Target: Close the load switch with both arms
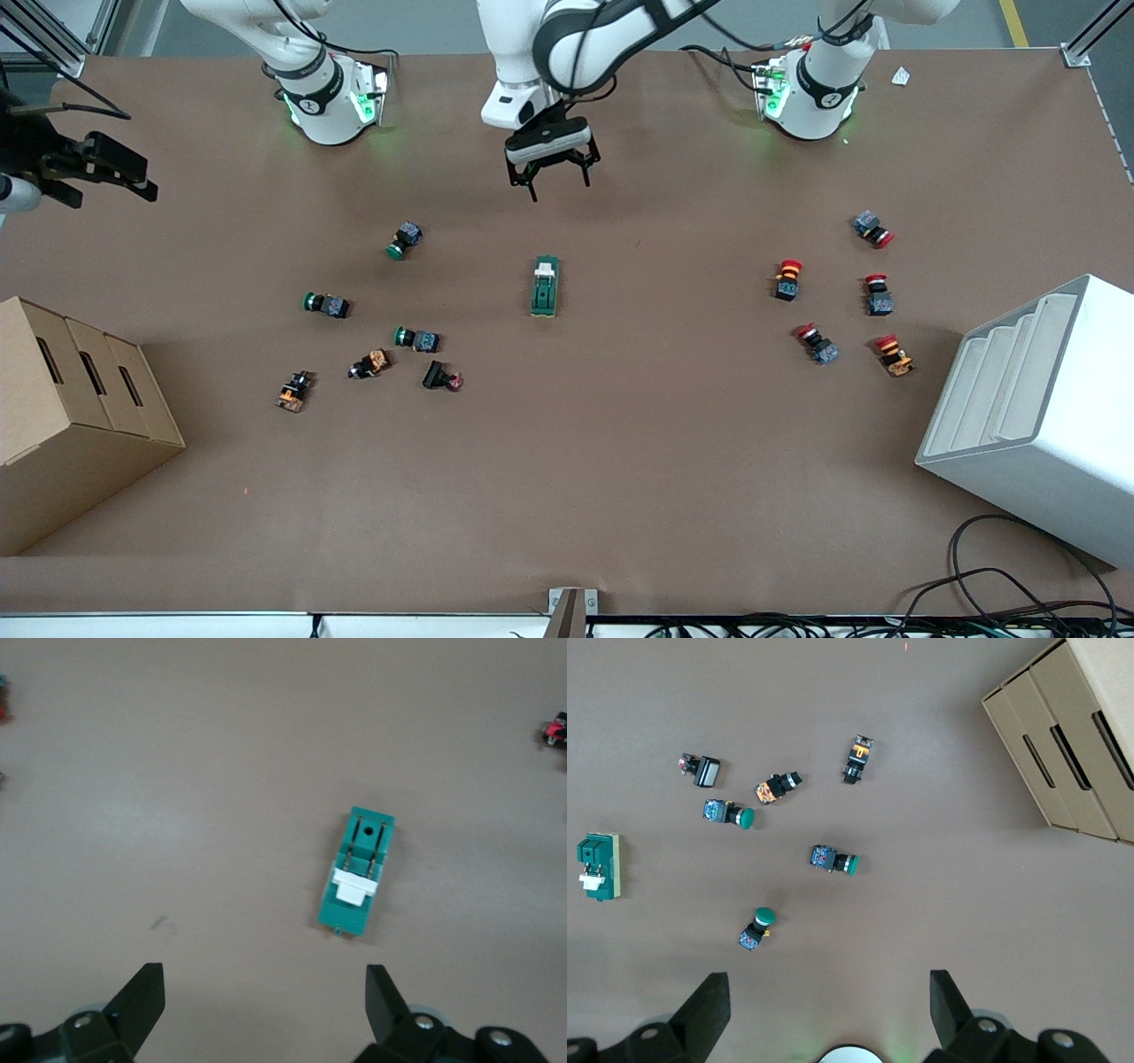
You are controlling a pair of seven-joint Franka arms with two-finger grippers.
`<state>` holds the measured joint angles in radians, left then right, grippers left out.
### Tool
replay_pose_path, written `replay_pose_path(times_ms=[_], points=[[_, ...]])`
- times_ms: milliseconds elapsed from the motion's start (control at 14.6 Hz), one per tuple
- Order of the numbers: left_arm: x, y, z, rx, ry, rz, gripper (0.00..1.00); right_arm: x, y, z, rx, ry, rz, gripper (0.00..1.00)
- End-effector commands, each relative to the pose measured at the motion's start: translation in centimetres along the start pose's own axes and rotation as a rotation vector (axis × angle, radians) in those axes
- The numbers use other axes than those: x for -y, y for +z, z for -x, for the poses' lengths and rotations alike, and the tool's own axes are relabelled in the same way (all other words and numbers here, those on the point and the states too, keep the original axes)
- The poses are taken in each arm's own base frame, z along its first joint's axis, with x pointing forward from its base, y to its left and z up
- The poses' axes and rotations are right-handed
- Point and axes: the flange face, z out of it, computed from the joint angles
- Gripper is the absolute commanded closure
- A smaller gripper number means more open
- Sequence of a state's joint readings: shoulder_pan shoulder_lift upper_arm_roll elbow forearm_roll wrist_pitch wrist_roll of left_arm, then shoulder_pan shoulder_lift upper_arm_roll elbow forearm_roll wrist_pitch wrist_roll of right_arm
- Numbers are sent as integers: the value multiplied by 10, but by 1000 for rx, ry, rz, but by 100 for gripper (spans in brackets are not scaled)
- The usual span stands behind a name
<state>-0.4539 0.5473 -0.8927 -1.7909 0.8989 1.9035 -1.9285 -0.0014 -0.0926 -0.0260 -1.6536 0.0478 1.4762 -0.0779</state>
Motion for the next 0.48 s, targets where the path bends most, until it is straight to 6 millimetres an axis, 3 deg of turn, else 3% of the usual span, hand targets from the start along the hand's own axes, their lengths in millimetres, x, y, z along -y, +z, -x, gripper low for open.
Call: replay_pose_path(times_ms=[0,69,206,411], points=[[-14,12,30,-61,-4,42,0,-8,32,-30,62,2,1,0],[-18,23,43,-97,-6,55,1,-15,54,-40,111,13,1,0],[-22,43,61,-163,-17,83,1,-20,63,-43,138,35,-6,0],[-22,82,88,-302,-9,107,1,-7,76,-42,172,129,-13,0]])
